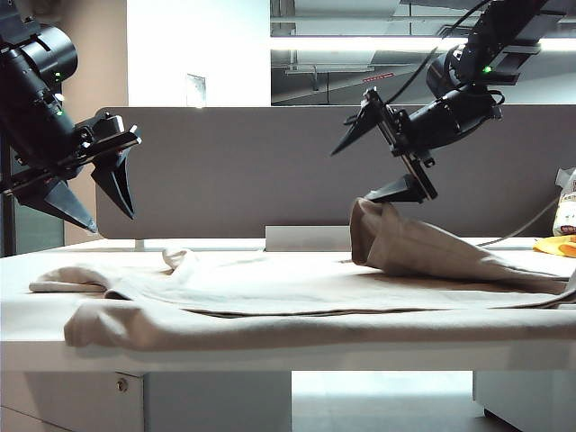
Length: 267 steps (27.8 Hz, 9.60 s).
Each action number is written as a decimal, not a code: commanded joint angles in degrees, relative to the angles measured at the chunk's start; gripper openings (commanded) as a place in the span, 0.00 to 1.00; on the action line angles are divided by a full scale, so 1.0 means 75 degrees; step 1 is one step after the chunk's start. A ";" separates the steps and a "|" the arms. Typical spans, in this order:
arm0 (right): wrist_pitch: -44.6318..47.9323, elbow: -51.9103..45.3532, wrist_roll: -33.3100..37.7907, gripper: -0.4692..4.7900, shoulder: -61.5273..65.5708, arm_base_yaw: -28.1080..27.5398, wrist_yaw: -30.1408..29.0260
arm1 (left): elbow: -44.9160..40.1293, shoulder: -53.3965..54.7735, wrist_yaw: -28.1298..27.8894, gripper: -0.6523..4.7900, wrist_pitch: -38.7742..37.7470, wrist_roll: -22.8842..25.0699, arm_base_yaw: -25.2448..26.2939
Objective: Fold the bottom side of the T-shirt horizontally towards the center, about one-third of the way, then fold the sleeve back towards the center, creating a straight line along the edge of the T-shirt, and finally fold the bottom of the T-shirt up towards the top, creating a neat rectangle.
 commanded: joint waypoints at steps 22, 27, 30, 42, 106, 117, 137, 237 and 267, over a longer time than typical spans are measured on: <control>-0.1507 0.0044 -0.2964 0.87 -0.0227 -0.0262 0.7257 | 0.0015 -0.0015 0.0181 0.63 -0.0102 0.0003 -0.0006; -0.0915 0.0047 -0.2908 0.87 -0.0498 -0.0245 0.6484 | 0.0012 -0.0015 0.0181 0.63 -0.0076 0.0003 -0.0006; -0.0764 0.0052 -0.2981 0.87 -0.0644 -0.0154 0.6467 | 0.0012 -0.0015 0.0181 0.63 -0.0070 0.0003 -0.0006; -0.0761 0.0128 -0.3518 0.60 -0.1017 -0.0079 0.6044 | 0.0000 -0.0015 0.0268 0.63 -0.0178 -0.0020 -0.0009; -0.2273 0.0478 -0.3316 1.00 -0.1198 -0.0038 0.5135 | 0.0726 0.1102 -0.0764 0.67 -0.0702 -0.0332 0.0484; -0.2407 0.0478 -0.3319 1.00 -0.1195 -0.0038 0.5082 | 0.1218 0.1221 -0.0711 0.69 -0.0580 -0.0478 0.1145; -0.2457 0.0475 -0.3316 1.00 -0.1195 -0.0041 0.4948 | 0.2582 0.2308 -0.0973 0.69 -0.1649 -0.0201 0.1221; -0.1390 0.0726 -0.5785 0.69 -0.1580 0.0554 0.8786 | 0.4304 0.2795 0.1457 1.00 -0.1644 0.0061 -0.2632; -0.2815 -0.1093 -0.4532 0.22 -0.2640 -0.0350 0.7023 | 0.4278 0.1792 0.0519 0.23 -0.2862 0.1562 -0.1999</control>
